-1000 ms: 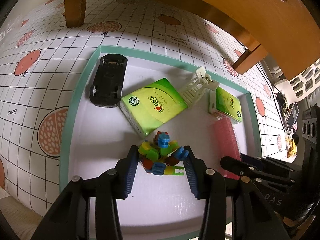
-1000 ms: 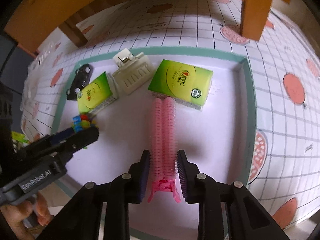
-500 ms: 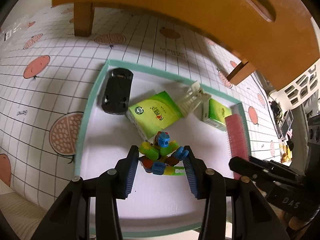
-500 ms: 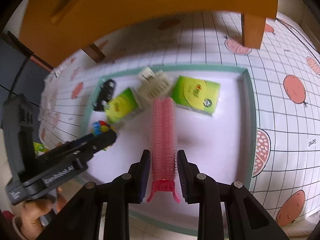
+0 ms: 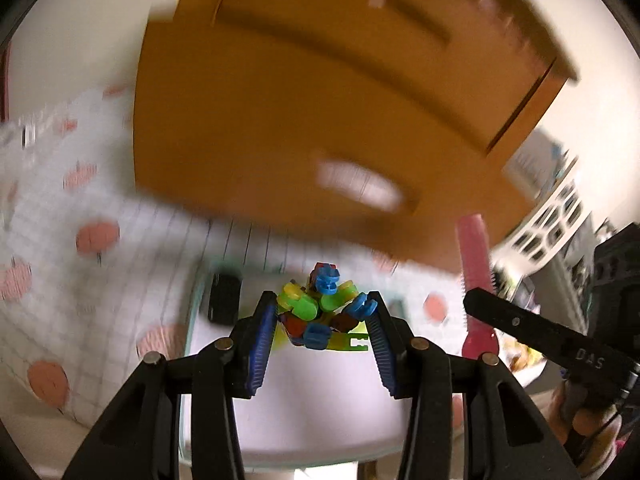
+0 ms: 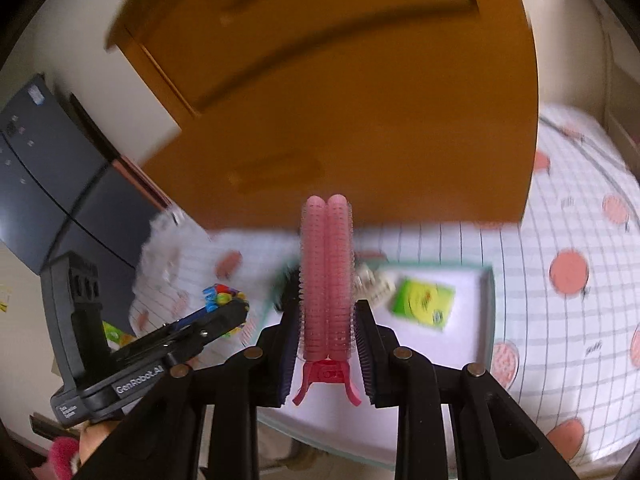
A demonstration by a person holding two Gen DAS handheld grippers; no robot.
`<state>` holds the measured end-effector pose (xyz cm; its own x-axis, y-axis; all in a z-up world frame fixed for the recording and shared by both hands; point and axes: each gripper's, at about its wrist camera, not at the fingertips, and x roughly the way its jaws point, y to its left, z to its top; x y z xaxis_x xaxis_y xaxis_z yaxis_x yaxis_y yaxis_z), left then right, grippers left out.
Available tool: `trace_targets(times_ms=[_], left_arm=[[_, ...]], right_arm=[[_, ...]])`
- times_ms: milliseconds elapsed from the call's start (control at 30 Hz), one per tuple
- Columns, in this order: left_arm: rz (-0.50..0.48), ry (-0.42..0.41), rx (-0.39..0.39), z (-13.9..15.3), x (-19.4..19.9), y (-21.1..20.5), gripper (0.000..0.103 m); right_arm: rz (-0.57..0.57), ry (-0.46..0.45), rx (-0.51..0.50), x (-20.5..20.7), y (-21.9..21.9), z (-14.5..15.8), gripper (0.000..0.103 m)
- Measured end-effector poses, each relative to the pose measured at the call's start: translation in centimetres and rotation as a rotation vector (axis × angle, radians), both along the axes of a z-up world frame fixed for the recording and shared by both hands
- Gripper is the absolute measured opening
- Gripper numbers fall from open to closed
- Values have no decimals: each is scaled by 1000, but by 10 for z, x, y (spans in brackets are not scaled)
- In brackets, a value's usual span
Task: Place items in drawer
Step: 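Carry the toy blocks with left tool while right tool carries the roller to the drawer, then release the toy blocks into the drawer with left tool while right tool releases the roller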
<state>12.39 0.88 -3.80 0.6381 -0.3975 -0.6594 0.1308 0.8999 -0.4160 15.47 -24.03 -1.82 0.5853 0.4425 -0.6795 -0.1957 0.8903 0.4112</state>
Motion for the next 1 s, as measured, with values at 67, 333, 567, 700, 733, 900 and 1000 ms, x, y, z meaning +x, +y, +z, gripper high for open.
trace_targets(times_ms=[67, 333, 567, 700, 733, 900, 1000], left_arm=[[1, -64, -8, 28, 4, 2, 46], [-15, -234, -8, 108, 40, 2, 46], [-15, -251, 32, 134, 76, -2, 46], [-16, -209, 43, 127, 96, -6, 46], [-17, -197, 49, 125, 100, -6, 46], [-14, -136, 102, 108, 113, -10, 46], [-9, -123, 125, 104, 118, -12, 46]], right_arm=[[3, -53, 3, 4, 0, 24, 29], [5, -205, -6, 33, 1, 106, 29], [-1, -256, -80, 64, 8, 140, 29], [-18, -234, -117, 86, 12, 137, 29], [-20, -224, -129, 91, 12, 134, 29], [-29, -161, -162, 107, 10, 117, 29], [-33, -147, -172, 110, 8, 112, 29]])
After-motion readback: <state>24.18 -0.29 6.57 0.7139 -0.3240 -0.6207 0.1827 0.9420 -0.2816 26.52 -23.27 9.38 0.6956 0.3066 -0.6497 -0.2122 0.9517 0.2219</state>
